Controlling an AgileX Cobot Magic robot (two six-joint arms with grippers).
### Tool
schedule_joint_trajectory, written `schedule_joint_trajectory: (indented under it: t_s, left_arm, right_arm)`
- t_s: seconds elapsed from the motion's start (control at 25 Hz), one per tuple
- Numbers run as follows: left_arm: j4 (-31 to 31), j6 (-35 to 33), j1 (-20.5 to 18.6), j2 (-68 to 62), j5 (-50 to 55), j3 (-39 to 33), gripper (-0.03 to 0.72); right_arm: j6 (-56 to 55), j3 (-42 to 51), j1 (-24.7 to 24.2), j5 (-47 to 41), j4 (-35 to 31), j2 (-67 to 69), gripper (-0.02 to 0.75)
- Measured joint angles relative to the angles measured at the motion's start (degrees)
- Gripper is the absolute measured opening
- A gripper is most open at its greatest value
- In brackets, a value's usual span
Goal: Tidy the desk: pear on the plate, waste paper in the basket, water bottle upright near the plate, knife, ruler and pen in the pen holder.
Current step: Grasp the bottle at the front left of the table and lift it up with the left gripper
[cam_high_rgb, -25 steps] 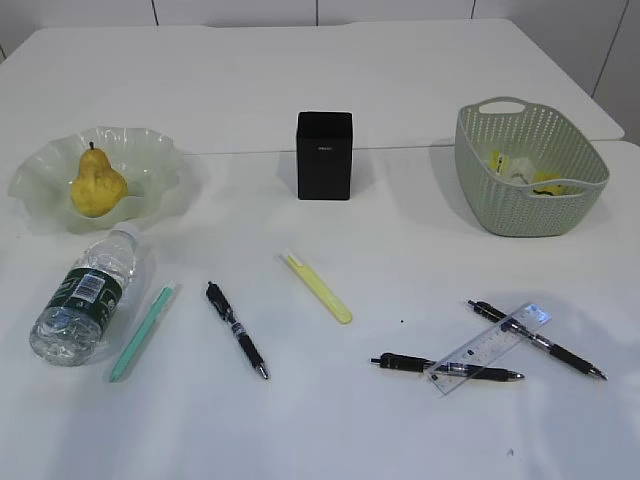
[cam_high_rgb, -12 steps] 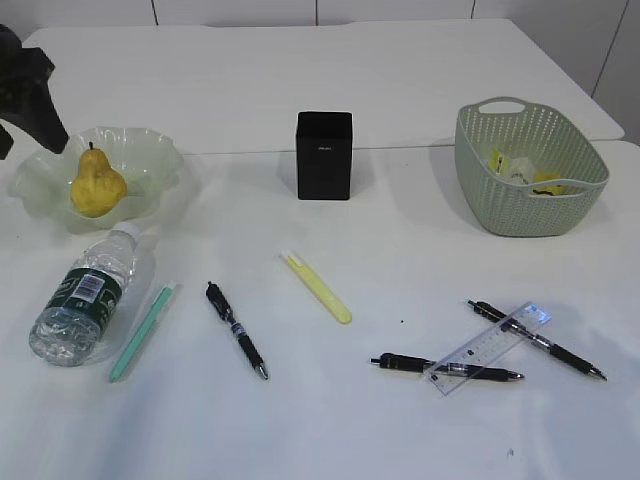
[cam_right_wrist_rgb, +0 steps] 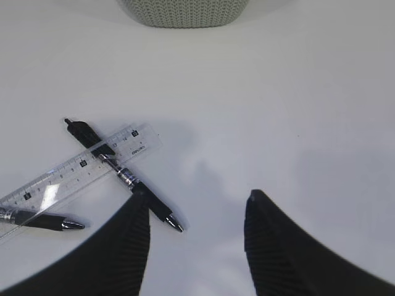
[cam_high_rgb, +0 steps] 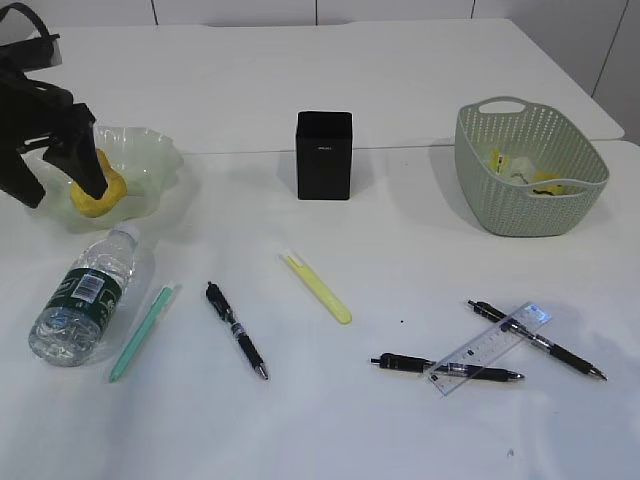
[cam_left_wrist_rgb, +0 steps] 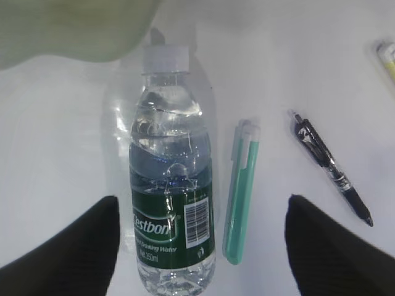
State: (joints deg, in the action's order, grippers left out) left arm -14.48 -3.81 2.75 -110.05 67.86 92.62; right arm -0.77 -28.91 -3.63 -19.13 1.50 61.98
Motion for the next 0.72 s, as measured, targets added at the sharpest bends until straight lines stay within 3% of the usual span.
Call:
schedule_joint_trajectory:
  t_s: [0.72]
  left_arm:
    - [3.8, -1.3, 2.4, -9.1, -4.8, 0.1, 0.613]
  right_arm:
    - [0.0, 0.0, 0.0, -0.2, -0.1, 0.0, 0.405]
